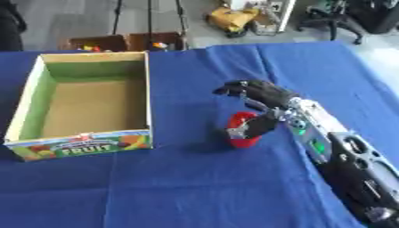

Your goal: Pick up objects on the table and place them in the box.

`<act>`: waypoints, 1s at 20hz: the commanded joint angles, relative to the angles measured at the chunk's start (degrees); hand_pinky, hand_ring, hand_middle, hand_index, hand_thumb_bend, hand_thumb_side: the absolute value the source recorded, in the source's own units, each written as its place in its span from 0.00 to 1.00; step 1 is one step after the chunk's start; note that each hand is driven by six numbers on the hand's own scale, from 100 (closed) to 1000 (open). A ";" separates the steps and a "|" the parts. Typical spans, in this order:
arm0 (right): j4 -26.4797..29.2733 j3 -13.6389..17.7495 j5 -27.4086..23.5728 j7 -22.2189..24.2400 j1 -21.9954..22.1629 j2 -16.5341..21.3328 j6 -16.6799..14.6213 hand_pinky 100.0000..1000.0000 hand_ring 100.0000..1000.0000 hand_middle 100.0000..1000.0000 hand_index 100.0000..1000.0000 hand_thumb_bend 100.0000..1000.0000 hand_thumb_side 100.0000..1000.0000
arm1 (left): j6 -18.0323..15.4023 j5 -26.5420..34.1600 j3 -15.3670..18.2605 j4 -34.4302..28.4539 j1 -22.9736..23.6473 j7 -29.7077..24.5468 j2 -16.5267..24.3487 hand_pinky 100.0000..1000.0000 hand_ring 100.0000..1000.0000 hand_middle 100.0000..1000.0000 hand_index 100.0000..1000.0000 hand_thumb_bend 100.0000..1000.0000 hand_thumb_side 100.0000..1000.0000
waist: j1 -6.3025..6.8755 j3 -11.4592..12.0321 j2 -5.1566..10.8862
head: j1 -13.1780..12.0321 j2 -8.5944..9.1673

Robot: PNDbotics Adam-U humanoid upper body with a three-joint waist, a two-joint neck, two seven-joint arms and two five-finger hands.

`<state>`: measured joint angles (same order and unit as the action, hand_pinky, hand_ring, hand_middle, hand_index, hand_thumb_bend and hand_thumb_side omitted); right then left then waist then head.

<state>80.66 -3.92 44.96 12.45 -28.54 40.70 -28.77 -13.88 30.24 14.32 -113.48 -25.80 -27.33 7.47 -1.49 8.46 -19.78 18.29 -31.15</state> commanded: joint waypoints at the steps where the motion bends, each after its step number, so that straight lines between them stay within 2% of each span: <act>1: 0.18 0.38 1.41 1.79 0.08 1.24 -0.50 0.64 0.74 0.80 0.94 0.56 0.85 | 0.00 -0.17 0.14 -1.11 -0.34 0.03 0.74 0.62 0.62 0.73 0.92 0.00 0.90 | 0.05 -0.31 1.36 | -0.30 0.10; 2: 0.13 0.45 1.84 2.45 0.27 1.26 -0.59 0.65 0.75 0.81 0.94 0.52 0.77 | 0.02 -0.19 0.14 -1.11 -0.34 0.04 0.75 0.62 0.62 0.73 0.92 0.00 0.90 | 0.05 -0.45 1.36 | -0.36 0.15; 4: 0.02 0.54 2.89 3.95 0.38 1.26 -0.73 0.66 0.77 0.83 0.93 0.47 0.73 | 0.08 -0.19 0.13 -1.11 -0.35 0.04 0.72 0.62 0.62 0.73 0.92 0.00 0.90 | 0.10 -0.71 1.34 | -0.38 0.31; 8: 0.13 0.76 4.37 6.67 0.12 1.01 -0.58 0.65 0.76 0.82 0.93 0.45 0.74 | 0.04 -0.16 0.08 -1.11 -0.31 -0.04 0.63 0.62 0.62 0.73 0.92 0.00 0.90 | 0.38 -0.90 1.34 | -0.02 0.67; 13: 0.96 1.05 3.24 7.96 0.15 1.31 -0.18 0.63 0.74 0.81 0.93 0.45 0.74 | -0.04 -0.14 0.04 -1.11 -0.14 -0.18 0.57 0.62 0.62 0.73 0.92 0.00 0.90 | 0.65 -1.13 1.42 | 0.29 0.85; 17: 1.57 0.97 1.77 9.04 0.23 1.29 0.02 0.44 0.60 0.78 0.92 0.43 0.71 | -0.09 -0.12 0.00 -1.11 -0.14 -0.24 0.55 0.62 0.62 0.73 0.92 0.00 0.90 | 0.83 -1.41 1.41 | 0.56 1.12; 20: 1.72 0.94 0.62 10.61 0.28 1.30 0.56 0.36 0.56 0.76 0.92 0.38 0.56 | -0.14 -0.10 -0.01 -1.11 -0.14 -0.29 0.55 0.62 0.62 0.73 0.91 0.00 0.90 | 0.93 -1.49 1.37 | 0.73 1.22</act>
<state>81.61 -3.38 46.27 22.32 -28.13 40.56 -28.35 -13.87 30.21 14.33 -113.48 -25.66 -27.44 7.47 -0.64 7.05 -19.65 18.77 -30.68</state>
